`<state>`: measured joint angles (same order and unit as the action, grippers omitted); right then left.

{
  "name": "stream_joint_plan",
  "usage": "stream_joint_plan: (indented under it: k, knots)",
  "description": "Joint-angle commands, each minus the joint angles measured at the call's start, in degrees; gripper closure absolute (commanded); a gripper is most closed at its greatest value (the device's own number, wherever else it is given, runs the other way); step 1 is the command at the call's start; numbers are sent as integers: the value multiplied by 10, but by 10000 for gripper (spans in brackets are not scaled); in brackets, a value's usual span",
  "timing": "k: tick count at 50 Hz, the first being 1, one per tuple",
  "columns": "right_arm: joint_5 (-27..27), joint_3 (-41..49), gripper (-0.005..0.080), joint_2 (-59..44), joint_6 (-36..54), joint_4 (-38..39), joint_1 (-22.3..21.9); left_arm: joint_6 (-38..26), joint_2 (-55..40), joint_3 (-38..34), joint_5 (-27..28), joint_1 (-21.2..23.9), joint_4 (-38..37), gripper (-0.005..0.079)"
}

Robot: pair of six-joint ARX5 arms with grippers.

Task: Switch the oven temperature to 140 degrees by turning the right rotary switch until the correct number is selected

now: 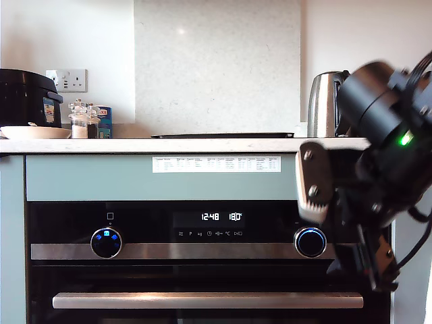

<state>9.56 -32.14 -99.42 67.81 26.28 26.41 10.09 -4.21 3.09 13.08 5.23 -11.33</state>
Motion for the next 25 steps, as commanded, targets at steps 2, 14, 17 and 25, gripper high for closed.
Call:
stream_joint_plan:
  k: [2, 14, 17, 25]
  knots:
    - [27, -6, 132, -39, 4, 29, 4, 0, 2, 6, -1, 1, 4, 764]
    - [40, -33, 132, -77, -6, 70, 4, 0, 2, 6, -1, 1, -1, 764]
    - [40, -44, 132, -77, -20, 79, 4, 0, 2, 6, -1, 1, -5, 764]
    - [38, -75, 132, -77, -35, 82, 1, 0, 2, 6, -2, 1, -11, 764]
